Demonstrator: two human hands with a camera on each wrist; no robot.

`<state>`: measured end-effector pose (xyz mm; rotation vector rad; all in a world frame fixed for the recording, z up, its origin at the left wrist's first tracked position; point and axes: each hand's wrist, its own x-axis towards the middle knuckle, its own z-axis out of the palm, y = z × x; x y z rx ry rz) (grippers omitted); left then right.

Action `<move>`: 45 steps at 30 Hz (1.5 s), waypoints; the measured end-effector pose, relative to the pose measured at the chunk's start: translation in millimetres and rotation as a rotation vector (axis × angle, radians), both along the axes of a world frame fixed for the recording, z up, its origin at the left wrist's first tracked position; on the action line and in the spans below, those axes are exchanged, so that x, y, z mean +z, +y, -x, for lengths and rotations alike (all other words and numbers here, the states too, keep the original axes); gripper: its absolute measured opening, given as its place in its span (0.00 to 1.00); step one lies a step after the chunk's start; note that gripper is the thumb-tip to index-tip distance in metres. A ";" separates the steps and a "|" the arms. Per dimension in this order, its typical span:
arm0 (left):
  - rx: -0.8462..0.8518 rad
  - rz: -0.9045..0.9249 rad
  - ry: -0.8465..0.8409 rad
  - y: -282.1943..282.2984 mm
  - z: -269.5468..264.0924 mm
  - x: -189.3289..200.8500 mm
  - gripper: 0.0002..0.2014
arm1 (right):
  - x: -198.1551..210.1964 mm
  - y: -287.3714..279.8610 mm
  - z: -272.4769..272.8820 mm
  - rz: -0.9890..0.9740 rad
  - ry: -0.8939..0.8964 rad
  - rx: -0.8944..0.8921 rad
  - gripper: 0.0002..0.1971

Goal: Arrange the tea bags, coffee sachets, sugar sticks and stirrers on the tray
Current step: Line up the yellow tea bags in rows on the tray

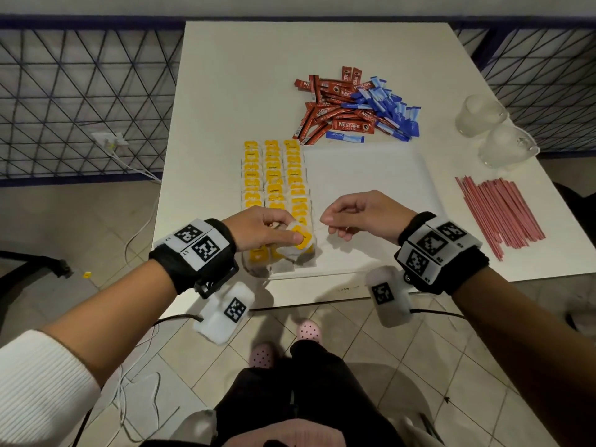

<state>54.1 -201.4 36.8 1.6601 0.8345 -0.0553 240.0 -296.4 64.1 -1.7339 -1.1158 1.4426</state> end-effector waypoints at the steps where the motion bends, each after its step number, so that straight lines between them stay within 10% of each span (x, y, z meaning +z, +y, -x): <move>1: -0.025 -0.011 0.005 -0.6 -0.4 3.1 0.11 | 1.5 3.0 -0.6 -0.012 -0.013 -0.001 0.04; 19: 0.282 0.036 -0.224 -6.9 -9.5 5.1 0.11 | -21.5 -3.4 23.9 0.062 0.088 -0.115 0.07; 45: 0.144 -0.314 0.129 -22.5 0.6 -38.6 0.09 | -64.7 -0.1 28.4 0.143 -0.187 -0.039 0.03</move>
